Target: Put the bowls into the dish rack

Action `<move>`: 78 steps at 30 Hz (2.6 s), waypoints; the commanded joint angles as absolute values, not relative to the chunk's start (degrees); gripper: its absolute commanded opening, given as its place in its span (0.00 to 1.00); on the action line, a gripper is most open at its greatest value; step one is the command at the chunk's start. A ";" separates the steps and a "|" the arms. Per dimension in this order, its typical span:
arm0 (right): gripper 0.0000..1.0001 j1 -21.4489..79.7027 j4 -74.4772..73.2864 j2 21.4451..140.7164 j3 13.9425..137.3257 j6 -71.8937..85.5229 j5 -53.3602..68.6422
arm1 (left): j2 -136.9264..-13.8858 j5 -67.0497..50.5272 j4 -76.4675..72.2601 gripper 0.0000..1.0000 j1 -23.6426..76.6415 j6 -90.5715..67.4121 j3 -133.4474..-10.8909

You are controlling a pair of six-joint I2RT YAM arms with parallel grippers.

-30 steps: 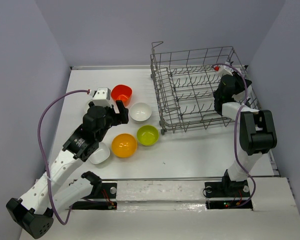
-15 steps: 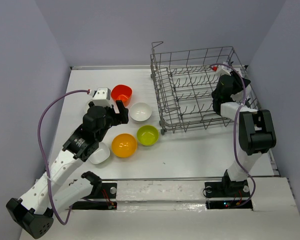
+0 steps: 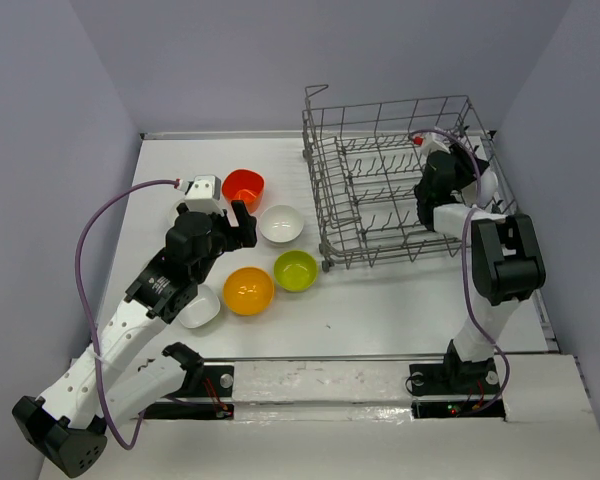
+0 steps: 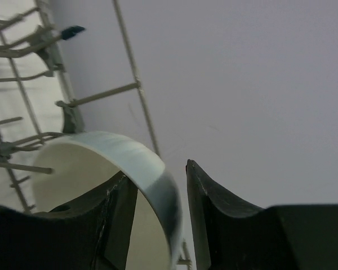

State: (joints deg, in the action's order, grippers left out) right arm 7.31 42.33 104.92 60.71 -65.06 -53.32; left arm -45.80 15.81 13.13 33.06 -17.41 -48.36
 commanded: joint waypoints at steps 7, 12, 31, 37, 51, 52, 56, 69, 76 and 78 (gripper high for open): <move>0.48 9.23 39.90 111.18 57.39 -61.44 -52.47 | -45.53 17.31 12.04 0.92 33.40 -16.70 -48.25; 0.52 9.23 37.01 111.09 59.15 -59.42 -53.00 | -45.53 17.31 12.13 0.92 33.49 -16.61 -48.25; 0.66 9.76 1.51 104.24 73.03 -35.34 -41.32 | -45.88 17.67 12.13 0.92 33.40 -16.61 -48.34; 0.69 9.76 -11.05 101.34 78.83 -28.67 -35.69 | -46.32 17.58 12.13 0.92 33.14 -16.52 -48.34; 0.79 9.76 -33.38 91.77 103.15 3.01 -28.18 | -48.33 19.07 12.22 0.92 28.40 -17.14 -48.16; 0.79 9.76 -34.96 90.71 103.88 6.03 -24.73 | -49.12 18.99 12.48 0.92 27.43 -17.40 -48.25; 0.75 9.76 -33.68 80.97 97.32 18.35 -8.21 | -54.56 14.87 12.48 0.91 21.90 -18.81 -48.69; 0.79 9.76 -24.26 65.40 82.89 31.28 11.06 | -69.68 2.64 8.62 0.84 18.98 -25.56 -53.34; 0.71 9.76 -21.97 61.97 77.70 33.40 11.42 | -79.96 6.41 8.18 0.82 22.67 -28.47 -58.97; 0.70 9.76 -22.06 61.35 77.17 33.13 12.12 | -82.17 6.16 8.61 0.81 23.03 -29.18 -60.81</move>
State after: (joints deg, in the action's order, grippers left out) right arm 9.69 -26.30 63.81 77.49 31.86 9.52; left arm -79.94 5.41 10.35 21.98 -26.59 -56.51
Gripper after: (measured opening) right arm 0.706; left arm 0.820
